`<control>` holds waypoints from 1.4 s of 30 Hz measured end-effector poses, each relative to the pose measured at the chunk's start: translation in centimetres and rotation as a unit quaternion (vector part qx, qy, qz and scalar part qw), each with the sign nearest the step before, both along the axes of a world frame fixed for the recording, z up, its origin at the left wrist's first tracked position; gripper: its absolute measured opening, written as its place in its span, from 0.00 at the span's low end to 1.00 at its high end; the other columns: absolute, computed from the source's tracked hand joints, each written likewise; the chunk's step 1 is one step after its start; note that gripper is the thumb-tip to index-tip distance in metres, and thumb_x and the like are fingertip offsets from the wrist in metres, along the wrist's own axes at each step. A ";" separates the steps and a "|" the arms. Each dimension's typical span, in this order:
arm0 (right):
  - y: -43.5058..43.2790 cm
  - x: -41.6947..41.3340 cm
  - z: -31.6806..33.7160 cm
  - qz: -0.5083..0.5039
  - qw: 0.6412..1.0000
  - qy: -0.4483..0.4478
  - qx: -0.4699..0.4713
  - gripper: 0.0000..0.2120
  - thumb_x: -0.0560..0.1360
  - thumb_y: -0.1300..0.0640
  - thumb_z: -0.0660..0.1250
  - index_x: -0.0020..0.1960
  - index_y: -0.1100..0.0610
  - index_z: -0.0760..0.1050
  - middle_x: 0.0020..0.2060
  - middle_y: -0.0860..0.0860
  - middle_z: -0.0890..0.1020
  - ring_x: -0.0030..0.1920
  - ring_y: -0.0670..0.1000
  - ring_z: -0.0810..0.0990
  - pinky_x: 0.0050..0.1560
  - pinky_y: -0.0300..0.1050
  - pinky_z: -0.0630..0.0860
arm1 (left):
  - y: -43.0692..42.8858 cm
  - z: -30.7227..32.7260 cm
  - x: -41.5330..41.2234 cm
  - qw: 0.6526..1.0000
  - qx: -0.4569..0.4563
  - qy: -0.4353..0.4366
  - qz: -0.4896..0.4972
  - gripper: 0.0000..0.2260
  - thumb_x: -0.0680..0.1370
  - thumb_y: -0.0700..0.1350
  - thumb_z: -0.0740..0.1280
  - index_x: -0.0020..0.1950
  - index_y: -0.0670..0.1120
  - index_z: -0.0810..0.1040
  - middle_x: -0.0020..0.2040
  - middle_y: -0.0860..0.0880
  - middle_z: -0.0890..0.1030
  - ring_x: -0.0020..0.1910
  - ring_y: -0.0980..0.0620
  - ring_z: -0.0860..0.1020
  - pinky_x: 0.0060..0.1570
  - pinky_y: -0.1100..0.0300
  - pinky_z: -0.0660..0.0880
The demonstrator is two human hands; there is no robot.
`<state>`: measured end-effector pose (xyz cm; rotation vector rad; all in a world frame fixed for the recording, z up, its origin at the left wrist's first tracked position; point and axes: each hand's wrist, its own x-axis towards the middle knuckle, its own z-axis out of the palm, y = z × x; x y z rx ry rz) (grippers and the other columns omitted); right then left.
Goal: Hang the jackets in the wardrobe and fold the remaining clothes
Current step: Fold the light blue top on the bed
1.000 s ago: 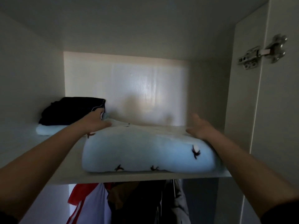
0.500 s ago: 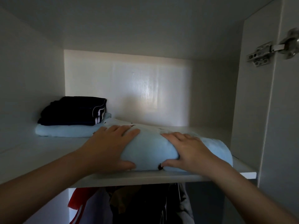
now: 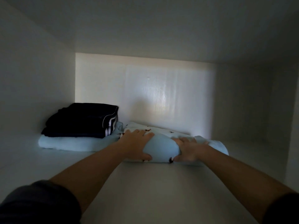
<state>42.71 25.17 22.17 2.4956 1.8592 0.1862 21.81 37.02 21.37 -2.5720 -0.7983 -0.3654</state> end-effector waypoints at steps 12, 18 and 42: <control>11.3 1.4 -0.5 -0.015 0.998 0.057 0.013 0.44 0.70 0.30 0.62 0.76 0.38 0.41 0.78 0.49 0.47 0.77 0.61 0.45 0.72 0.69 0.46 | 10.1 -1.5 2.2 0.998 0.007 -0.032 0.048 0.42 0.70 0.70 0.61 0.77 0.53 0.48 0.75 0.45 0.60 0.71 0.45 0.62 0.67 0.46 0.61; 11.7 1.3 -0.1 0.018 0.999 0.038 0.027 0.41 0.72 0.33 0.63 0.78 0.43 0.47 0.77 0.52 0.53 0.77 0.57 0.53 0.75 0.58 0.52 | 10.7 -1.4 2.6 0.997 0.011 -0.025 0.068 0.43 0.70 0.70 0.61 0.77 0.53 0.48 0.74 0.45 0.61 0.70 0.44 0.64 0.67 0.46 0.62; 16.4 9.4 0.5 -0.172 0.944 0.279 0.045 0.42 0.75 0.30 0.55 0.78 0.55 0.50 0.77 0.56 0.57 0.75 0.58 0.59 0.74 0.52 0.56 | 15.9 1.2 6.0 0.952 -0.284 -0.044 0.104 0.30 0.77 0.69 0.44 0.77 0.59 0.51 0.79 0.50 0.54 0.76 0.45 0.56 0.74 0.48 0.51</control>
